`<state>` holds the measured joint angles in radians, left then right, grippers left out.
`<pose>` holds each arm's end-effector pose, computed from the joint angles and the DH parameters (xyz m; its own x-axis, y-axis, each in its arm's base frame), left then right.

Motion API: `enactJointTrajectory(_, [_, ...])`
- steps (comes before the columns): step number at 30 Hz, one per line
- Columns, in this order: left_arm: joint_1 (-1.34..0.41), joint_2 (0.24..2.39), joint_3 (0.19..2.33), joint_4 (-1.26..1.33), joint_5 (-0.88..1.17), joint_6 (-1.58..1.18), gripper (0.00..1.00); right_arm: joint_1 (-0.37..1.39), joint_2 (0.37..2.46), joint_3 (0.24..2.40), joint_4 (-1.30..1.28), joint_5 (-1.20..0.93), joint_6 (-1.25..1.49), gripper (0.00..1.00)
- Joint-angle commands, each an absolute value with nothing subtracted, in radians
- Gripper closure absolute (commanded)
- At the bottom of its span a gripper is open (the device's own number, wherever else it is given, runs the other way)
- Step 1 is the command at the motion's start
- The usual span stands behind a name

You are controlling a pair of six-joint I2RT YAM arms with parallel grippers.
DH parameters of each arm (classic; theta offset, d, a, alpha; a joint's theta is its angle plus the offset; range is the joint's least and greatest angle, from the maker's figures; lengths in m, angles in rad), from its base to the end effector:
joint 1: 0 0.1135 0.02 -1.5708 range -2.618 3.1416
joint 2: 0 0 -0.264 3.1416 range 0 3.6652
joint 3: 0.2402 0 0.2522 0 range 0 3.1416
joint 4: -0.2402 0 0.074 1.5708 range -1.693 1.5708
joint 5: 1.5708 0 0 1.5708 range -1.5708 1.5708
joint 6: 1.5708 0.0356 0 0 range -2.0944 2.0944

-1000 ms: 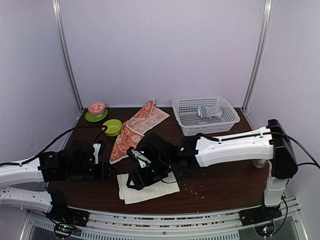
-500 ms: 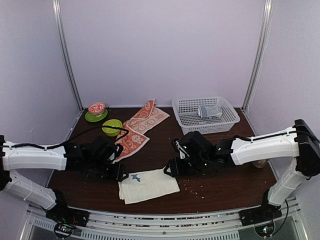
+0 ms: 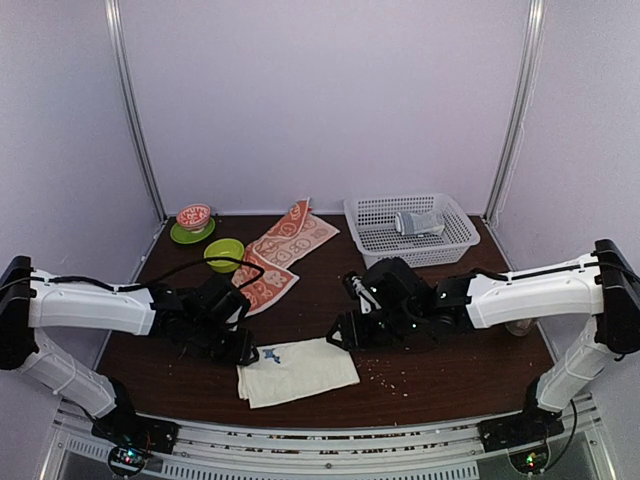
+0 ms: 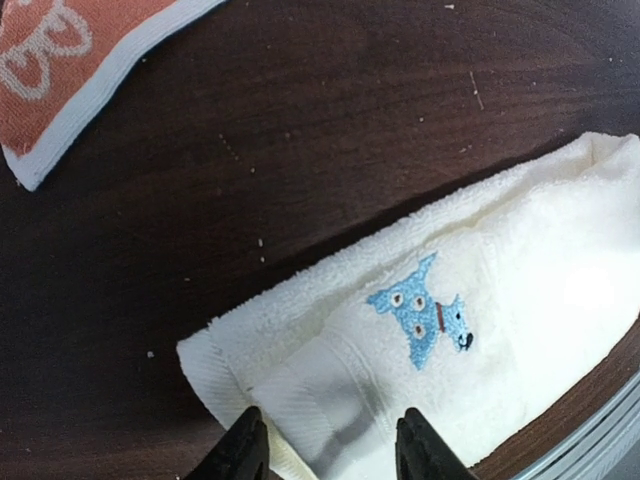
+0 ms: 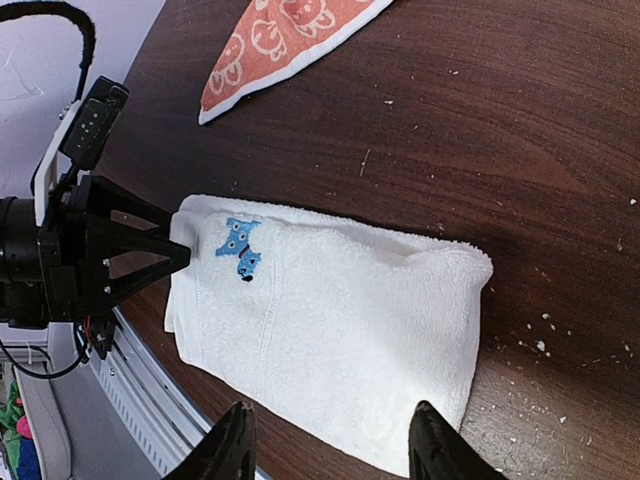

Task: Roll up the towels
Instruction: Adjust the towel at the center of the board.

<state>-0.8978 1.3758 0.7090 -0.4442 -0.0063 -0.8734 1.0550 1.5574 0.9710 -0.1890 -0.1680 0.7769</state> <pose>0.1542 -0.1931 0.1699 -0.9568 -0.0294 -0.2893 0.0729 0.9388 -0.3365 0.1584 0.2914 0.2155 -0.8888 -0.1661 -0.4272 -0.4115 0.6996 0.5841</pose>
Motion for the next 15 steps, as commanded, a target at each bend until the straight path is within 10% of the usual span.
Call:
enactJointTrajectory(1, [-0.890,1.405,0.716,-0.413,0.015,-0.888,0.55,1.049,1.537,0.993,-0.183,-0.172,0.766,0.47])
enactJointTrajectory(11, [-0.885,1.340,0.698,-0.366,-0.026,-0.900,0.98,1.048,1.545,1.003,-0.190,-0.178,0.764,0.49])
enactJointTrajectory(15, [-0.885,1.317,0.730,-0.402,-0.042,-0.886,1.00,1.048,1.553,1.003,-0.194,-0.172,0.764,0.49])
